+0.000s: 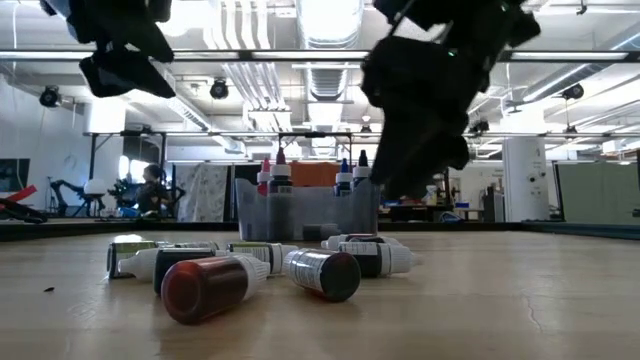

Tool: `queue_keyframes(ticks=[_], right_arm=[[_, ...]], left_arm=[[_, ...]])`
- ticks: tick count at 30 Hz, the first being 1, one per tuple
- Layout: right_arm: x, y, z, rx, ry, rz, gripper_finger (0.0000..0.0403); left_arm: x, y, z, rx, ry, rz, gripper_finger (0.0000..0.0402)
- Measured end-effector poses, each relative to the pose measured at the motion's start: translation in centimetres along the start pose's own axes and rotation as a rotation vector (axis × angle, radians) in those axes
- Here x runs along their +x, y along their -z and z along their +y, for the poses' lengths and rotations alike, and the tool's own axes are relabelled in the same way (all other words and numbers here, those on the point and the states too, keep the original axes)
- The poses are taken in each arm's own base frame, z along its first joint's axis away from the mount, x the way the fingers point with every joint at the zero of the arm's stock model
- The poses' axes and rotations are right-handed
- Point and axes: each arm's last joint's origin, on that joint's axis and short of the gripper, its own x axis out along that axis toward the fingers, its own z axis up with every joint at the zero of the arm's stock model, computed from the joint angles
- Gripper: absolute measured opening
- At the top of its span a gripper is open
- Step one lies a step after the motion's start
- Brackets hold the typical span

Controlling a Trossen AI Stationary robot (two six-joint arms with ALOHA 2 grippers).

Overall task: Pick & Place food coloring
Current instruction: Put the top small red food coloring bottle into the black bin

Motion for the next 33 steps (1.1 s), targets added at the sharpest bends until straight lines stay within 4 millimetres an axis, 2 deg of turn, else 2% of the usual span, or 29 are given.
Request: queue_keyframes(ticks=[5,7,13,19,23,27,33], right_arm=[[1.1,-0.8,2.6,0.000,0.099,-0.031,0.0221],[2.1,-0.9,3.3,0.002,0.122,-0.013,0.0221],[5.6,-1.4,4.6,-0.012,0.185,0.054,0.0221],[7.2,-1.7,5.0,-0.068,0.292,0.113,0.0221],[7.9,-1.7,5.3,-0.067,0.265,0.151,0.0215],[8.3,-1.7,5.4,-0.060,0.266,0.161,0.0179],[8.1,-1.9,4.9,-0.021,0.286,0.178,0.0076]], left_arm=[[-2.0,0.7,1.9,-0.033,0.070,-0.097,0.0206],[-2.7,1.0,2.5,-0.039,0.091,-0.116,0.0206],[-4.6,1.0,3.5,-0.005,0.158,-0.182,0.0206],[-5.8,0.8,3.8,0.012,0.202,-0.217,0.0206],[-6.0,0.9,3.9,0.026,0.206,-0.222,0.0206],[-5.9,0.9,4.0,0.043,0.198,-0.216,0.0206],[-5.8,1.1,4.1,0.058,0.183,-0.203,0.0206]])
